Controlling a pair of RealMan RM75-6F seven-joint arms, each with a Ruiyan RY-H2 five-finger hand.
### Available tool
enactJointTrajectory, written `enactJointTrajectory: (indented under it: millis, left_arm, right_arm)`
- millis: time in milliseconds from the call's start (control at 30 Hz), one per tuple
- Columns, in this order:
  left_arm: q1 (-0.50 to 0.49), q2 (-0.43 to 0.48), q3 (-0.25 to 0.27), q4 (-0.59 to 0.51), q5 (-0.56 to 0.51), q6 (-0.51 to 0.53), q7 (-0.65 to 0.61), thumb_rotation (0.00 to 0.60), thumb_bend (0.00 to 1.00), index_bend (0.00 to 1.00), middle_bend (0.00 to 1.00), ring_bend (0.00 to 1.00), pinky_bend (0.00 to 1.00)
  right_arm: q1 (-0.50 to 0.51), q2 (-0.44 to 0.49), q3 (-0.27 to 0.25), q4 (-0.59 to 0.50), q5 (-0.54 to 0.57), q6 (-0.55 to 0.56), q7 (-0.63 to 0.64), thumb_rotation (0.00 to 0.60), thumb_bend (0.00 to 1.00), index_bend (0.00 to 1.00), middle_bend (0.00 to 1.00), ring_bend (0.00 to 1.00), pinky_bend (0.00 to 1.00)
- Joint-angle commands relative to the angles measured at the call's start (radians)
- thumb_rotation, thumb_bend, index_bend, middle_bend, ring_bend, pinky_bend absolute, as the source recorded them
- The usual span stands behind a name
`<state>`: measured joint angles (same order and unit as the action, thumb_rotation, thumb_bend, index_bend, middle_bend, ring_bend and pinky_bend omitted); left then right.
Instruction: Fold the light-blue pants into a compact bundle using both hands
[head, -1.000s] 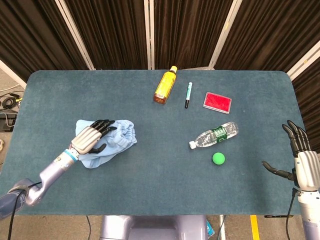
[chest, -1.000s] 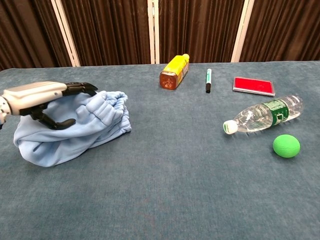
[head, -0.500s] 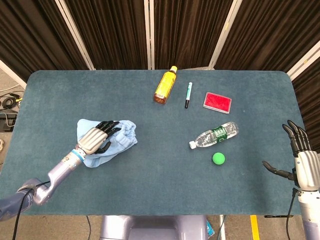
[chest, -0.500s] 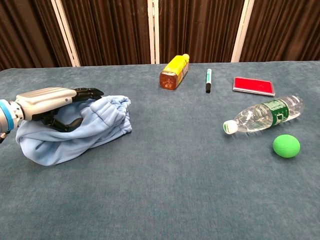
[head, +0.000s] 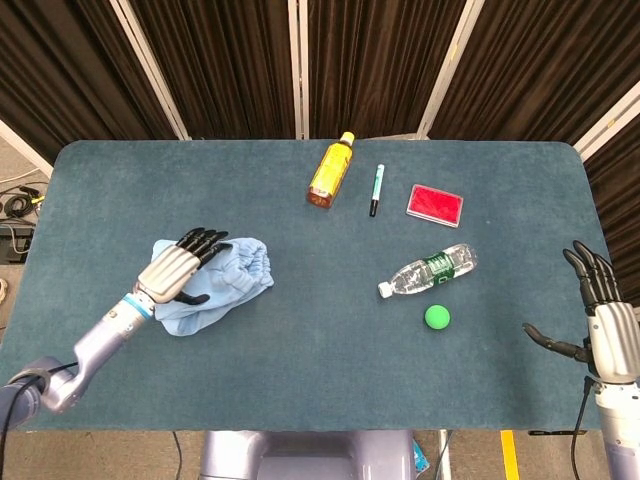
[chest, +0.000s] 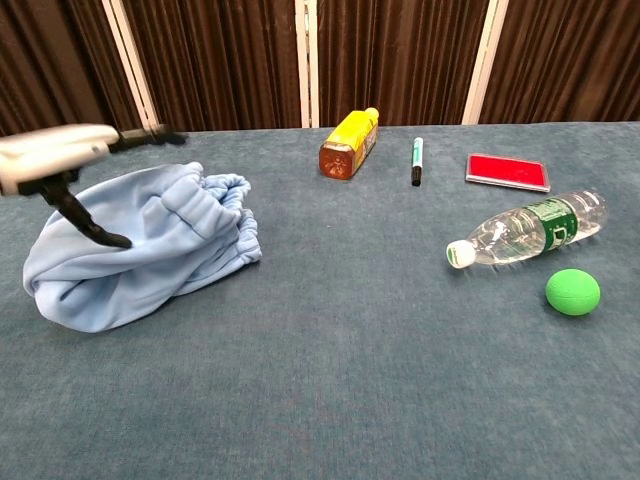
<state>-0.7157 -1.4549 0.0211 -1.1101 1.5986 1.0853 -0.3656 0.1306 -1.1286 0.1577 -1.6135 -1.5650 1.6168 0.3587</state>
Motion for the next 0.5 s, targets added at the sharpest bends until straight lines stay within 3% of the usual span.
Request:
enactJointTrajectory:
  millis: [33, 367, 500]
  left_arm:
    - [0.037, 0.121, -0.032, -0.129, -0.026, 0.073, 0.01, 0.6, 0.12, 0.0, 0.0, 0.0, 0.0]
    - [0.115, 0.254, -0.066, -0.276, -0.06, 0.183, 0.015, 0.6, 0.03, 0.0, 0.0, 0.0, 0.0]
    - [0.207, 0.293, -0.07, -0.359, -0.089, 0.3, 0.087, 0.6, 0.0, 0.0, 0.0, 0.0, 0.0]
  right_arm:
    - [-0.002, 0.003, -0.004, -0.011, -0.009, 0.005, -0.003, 0.6, 0.0, 0.09, 0.03, 0.0, 0.0]
    - [-0.008, 0.011, -0.01, -0.024, -0.034, 0.024, -0.008, 0.6, 0.0, 0.09, 0.03, 0.0, 0.0]
    - [-0.008, 0.023, -0.021, -0.003, -0.05, 0.016, -0.075, 0.6, 0.0, 0.1, 0.0, 0.0, 0.0]
